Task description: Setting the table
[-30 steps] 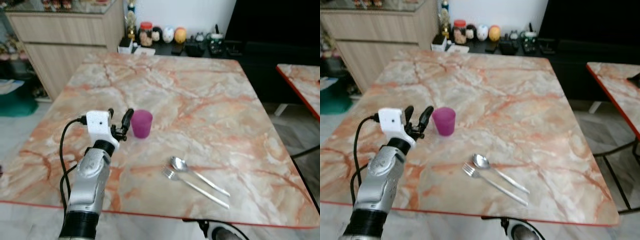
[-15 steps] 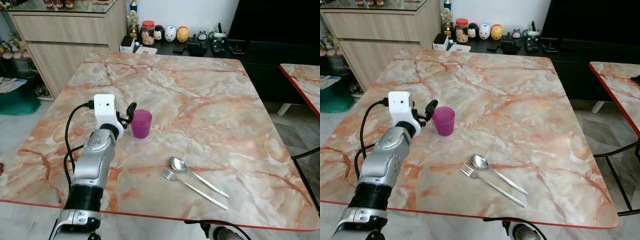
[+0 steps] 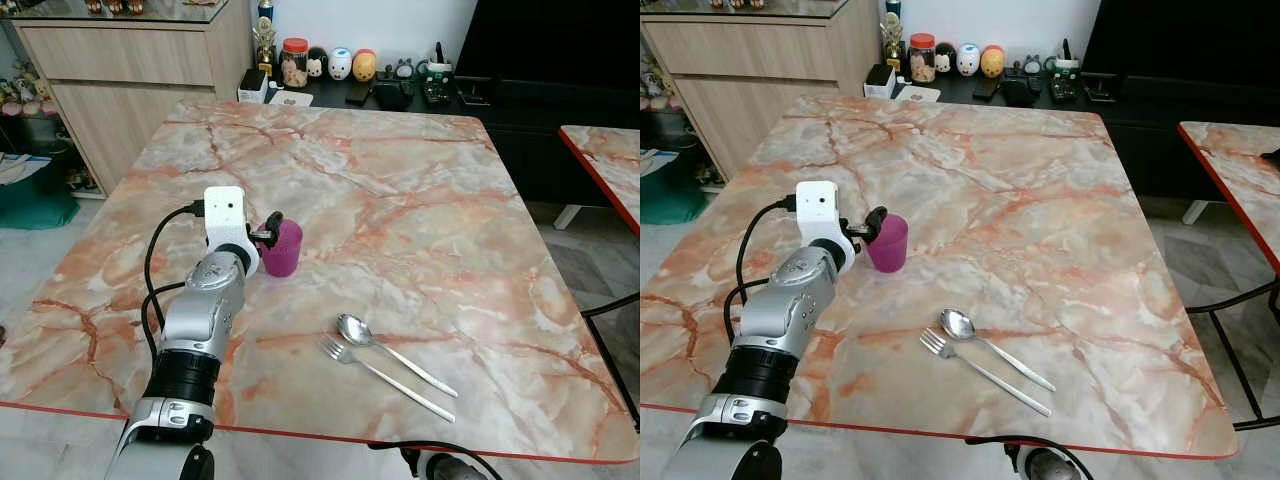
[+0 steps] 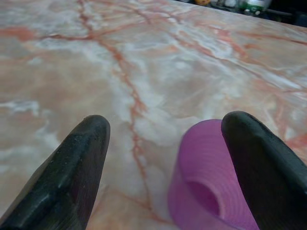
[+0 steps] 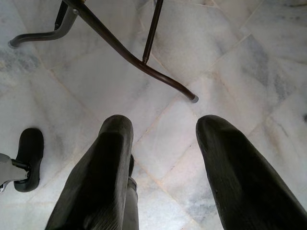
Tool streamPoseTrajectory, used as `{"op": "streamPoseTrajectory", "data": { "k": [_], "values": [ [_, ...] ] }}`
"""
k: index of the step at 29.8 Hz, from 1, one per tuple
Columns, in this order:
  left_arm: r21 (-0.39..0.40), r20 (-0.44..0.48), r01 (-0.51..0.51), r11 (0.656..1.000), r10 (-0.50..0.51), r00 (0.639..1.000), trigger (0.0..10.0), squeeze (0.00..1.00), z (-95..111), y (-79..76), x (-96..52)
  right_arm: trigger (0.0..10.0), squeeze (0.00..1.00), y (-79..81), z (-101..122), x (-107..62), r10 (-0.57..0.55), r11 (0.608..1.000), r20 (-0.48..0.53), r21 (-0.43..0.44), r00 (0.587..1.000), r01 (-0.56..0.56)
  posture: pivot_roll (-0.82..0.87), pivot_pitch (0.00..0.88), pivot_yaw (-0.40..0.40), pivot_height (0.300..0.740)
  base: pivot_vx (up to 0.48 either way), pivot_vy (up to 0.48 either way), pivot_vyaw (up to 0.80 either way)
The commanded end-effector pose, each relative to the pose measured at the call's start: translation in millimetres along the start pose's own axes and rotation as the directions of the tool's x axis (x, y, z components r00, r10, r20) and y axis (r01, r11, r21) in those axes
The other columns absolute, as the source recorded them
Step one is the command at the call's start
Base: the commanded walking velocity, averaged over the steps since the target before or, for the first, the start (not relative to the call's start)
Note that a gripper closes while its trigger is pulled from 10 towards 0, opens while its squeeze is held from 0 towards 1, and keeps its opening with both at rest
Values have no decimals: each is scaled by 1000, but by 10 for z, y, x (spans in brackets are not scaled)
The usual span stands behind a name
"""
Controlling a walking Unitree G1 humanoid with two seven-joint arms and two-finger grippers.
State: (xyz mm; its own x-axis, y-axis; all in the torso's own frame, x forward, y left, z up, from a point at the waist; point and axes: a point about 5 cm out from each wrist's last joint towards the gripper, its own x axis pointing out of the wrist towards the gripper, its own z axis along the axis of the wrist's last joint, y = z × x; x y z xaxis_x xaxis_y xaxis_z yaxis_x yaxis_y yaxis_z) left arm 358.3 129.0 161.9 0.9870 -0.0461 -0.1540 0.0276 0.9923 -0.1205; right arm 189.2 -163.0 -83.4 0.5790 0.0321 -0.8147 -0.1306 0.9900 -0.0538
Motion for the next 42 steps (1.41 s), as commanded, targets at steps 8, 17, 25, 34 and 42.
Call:
{"op": "streamPoseTrajectory", "data": {
  "k": [8, 17, 25, 34, 42],
  "values": [
    [5, -31, -14, 1000, 14, 999, 10000, 0, 38, -22, 25, 10000, 0, -15, 18, 3, -5, 1000, -1, 3, 1000, 5, 78, 0, -50, 740, 0, 0, 0],
    [34, -62, -10, 999, 13, 998, 10000, 0, -7, -14, 16, 10000, 0, -19, 17, 3, -3, 1000, -2, 1, 1000, 3, 80, 0, -53, 740, 0, 0, 0],
    [43, -102, -14, 999, 18, 995, 10000, 0, -74, -12, 15, 10000, 0, -24, 15, 2, -3, 1000, -3, 1, 1000, 3, 76, 0, -53, 740, 0, 0, 0],
    [43, -119, -12, 999, 17, 993, 10000, 0, -106, -17, 11, 10000, 0, -22, 13, 2, -2, 1000, -4, 1, 1000, 2, 77, 0, -53, 740, 0, 0, 0],
    [41, -126, -5, 999, 10, 992, 7020, 0, -126, -35, 12, 10000, 0, -19, 12, 2, -2, 1000, -4, 2, 1000, 2, 76, 0, -50, 740, 0, 0, 0]
  ]
}}
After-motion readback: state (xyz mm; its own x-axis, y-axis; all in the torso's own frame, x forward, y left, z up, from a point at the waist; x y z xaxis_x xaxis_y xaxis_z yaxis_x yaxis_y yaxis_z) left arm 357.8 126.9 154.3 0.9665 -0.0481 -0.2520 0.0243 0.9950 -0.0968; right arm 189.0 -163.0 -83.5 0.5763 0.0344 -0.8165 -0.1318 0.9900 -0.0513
